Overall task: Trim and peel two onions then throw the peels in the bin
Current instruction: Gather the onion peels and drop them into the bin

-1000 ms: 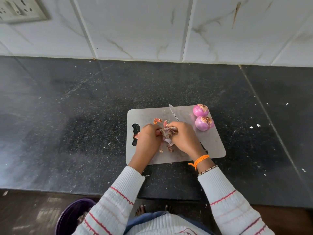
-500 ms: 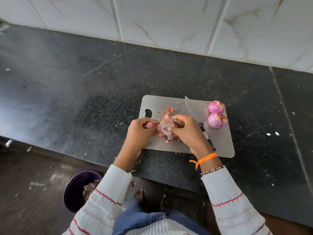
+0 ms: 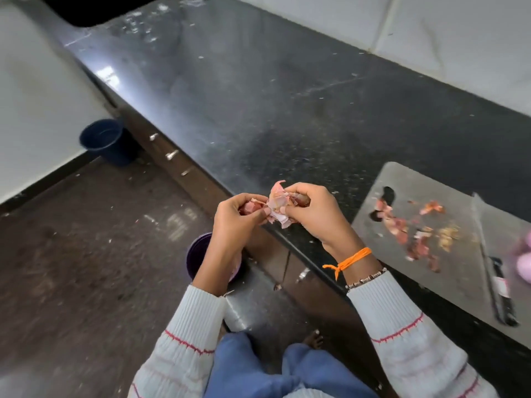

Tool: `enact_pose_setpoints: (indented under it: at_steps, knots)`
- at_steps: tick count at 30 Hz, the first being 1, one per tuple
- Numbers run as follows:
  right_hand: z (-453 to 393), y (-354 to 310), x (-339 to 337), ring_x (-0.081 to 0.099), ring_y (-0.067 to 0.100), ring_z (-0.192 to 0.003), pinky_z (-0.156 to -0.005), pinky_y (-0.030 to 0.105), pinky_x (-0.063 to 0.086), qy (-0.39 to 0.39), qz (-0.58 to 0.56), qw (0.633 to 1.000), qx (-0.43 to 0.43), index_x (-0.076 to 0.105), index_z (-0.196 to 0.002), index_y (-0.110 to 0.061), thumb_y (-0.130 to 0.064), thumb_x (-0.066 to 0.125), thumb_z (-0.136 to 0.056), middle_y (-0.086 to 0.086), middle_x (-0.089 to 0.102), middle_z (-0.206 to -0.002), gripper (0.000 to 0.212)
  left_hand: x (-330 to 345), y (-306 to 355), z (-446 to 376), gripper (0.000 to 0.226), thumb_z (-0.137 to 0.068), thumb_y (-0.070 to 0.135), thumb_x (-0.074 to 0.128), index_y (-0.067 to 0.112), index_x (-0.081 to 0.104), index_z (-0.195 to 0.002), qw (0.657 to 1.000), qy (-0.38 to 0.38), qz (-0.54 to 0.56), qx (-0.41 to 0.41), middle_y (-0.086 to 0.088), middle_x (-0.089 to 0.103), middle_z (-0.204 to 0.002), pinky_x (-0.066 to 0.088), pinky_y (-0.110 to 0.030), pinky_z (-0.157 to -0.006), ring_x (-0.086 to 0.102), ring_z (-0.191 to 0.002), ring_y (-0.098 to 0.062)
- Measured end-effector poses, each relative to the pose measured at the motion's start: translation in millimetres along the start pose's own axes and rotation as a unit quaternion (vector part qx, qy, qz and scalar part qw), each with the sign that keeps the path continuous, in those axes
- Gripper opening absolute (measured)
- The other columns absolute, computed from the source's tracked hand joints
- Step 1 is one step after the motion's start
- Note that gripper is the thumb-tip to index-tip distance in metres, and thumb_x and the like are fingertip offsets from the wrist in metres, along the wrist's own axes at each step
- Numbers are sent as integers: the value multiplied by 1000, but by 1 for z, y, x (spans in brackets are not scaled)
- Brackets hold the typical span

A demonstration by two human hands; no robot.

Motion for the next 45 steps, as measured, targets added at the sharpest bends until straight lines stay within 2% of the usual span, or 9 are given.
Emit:
enact_pose_setpoints:
  at_steps: [5, 9, 14, 17, 25, 32, 37, 41, 45]
  knots:
    - [-23, -21, 87, 66, 19, -80, -73, 34, 52, -49, 34, 998, -16, 71, -90, -16, -17, 74, -75, 3, 72, -83, 15, -81, -18, -5, 18, -76, -6, 69, 12, 69, -79, 998, 65, 5, -17, 1, 69, -69, 54, -18, -61, 65, -64, -6]
    - [-41, -25, 159, 64, 14, -77, -70, 26, 47, -73, 40, 996, -9, 71, -90, -16, -25, 75, -76, 1, 72, -81, 17, -146, -53, -27, 27, -73, -4, 70, 23, 71, -72, 994, 97, -19, -48, -1, 71, -75, 56, -38, -80, 64, -74, -15]
    - [-75, 5, 249, 57, 0, -67, -60, 11, 41, -103, 11, 993, 60, 71, -90, -10, -14, 75, -75, 0, 68, -78, 16, -210, -116, -70, 30, -73, -6, 68, 24, 70, -71, 988, 94, -26, -120, -3, 70, -76, 55, -39, -81, 63, -75, -15]
    - [-98, 48, 300, 54, -9, -58, -59, 9, 42, -122, -37, 985, 119, 68, -87, -9, 2, 70, -75, 2, 65, -77, 17, -233, -173, -100, 29, -74, -7, 68, 22, 69, -72, 981, 95, -16, -170, -4, 68, -76, 55, -42, -83, 62, -77, -18]
    - [-154, 239, 413, 61, 17, -77, -79, 40, 53, -95, -64, 960, 254, 65, -93, -9, 12, 60, -78, 5, 68, -81, 27, -251, -380, -178, 23, -74, -6, 69, 17, 67, -78, 952, 83, 35, -294, -10, 68, -85, 56, -37, -81, 64, -78, -20]
    - [-190, 387, 474, 60, 24, -107, -95, 46, 49, -72, 15, 949, 307, 56, -126, -12, 0, 60, -82, 5, 63, -115, 46, -234, -512, -214, 38, -95, 18, 50, 23, 43, -133, 910, 76, 154, -378, 3, 64, -101, 54, -26, -76, 64, -81, -8]
    - [-193, 426, 489, 58, 22, -110, -97, 48, 47, -64, -2, 934, 352, 60, -122, -10, -8, 47, -92, 9, 63, -121, 33, -231, -536, -215, 35, -100, 34, 29, 25, 61, -111, 890, 68, 172, -416, 9, 70, -89, 44, -17, -56, 61, -66, 3]
    - [-186, 392, 470, 63, 22, -97, -91, 50, 50, -38, -2, 938, 344, 69, -83, -19, -13, 52, -91, 3, 68, -92, 20, -238, -509, -204, 25, -99, 24, 35, 22, 58, -91, 891, 97, 150, -418, 7, 63, -82, 43, -21, -63, 57, -72, -4]
    - [-176, 319, 447, 61, 10, -79, -76, 31, 56, -49, -69, 948, 307, 68, -89, -8, -5, 50, -92, -4, 65, -81, 19, -244, -452, -190, 20, -98, 16, 39, 17, 58, -92, 907, 139, 157, -365, 5, 58, -76, 46, -15, -57, 55, -67, -5]
Point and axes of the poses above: each hand's wrist, its own z-axis away from the middle knuckle, its own x-axis out of the palm, y = z × x, the point moved 8 cm from there along -z, towards the middle knuckle
